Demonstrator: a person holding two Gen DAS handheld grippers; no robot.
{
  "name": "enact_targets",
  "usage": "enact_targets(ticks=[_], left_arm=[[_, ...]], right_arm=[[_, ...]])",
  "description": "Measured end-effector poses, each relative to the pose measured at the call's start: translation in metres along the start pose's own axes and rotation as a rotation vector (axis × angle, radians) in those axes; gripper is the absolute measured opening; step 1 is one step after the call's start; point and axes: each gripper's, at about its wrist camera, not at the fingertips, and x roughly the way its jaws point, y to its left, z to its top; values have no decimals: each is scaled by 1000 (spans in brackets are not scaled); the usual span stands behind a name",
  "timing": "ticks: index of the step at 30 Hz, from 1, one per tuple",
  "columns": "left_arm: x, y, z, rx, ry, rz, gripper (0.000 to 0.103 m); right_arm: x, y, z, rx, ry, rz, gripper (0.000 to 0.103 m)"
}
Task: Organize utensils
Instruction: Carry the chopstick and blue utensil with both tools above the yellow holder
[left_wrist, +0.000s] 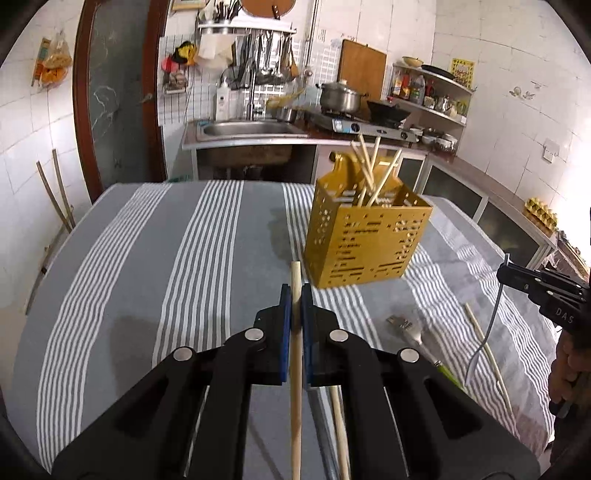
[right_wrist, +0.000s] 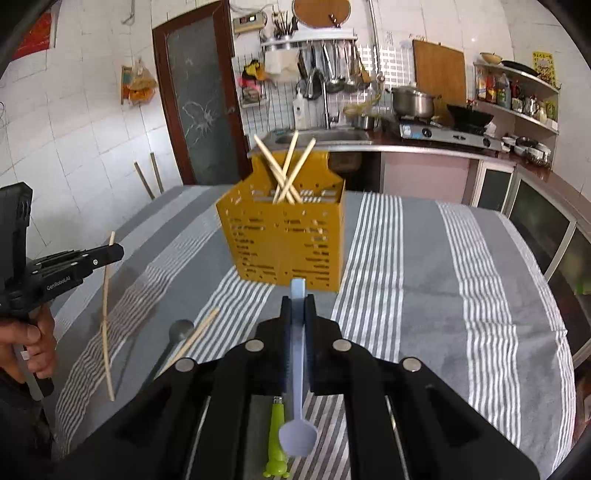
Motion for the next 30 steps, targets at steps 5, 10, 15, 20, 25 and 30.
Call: enact_targets(ticks=[5, 10, 15, 20, 25, 30], left_arm=[[-9, -9, 11, 8, -40, 2, 4], [-21, -22, 31, 27, -98, -3, 4], [-30, -34, 56, 40, -154, -22, 4], [-36, -42, 89, 46, -213, -51, 4], [-35, -52, 137, 51, -287, -71, 4], [-26, -65, 172, 61, -346, -70, 4]], right_arm=[[-13, -5, 10, 14, -54, -4, 7], [-26, -4, 24, 4, -109, -10, 7], [-35, 0, 47, -16, -165, -15, 7], [-42, 4, 73, -35, -219, -5, 7], [-41, 6, 106, -47, -273, 8, 7], [-32, 14, 143, -79, -325, 1, 7]])
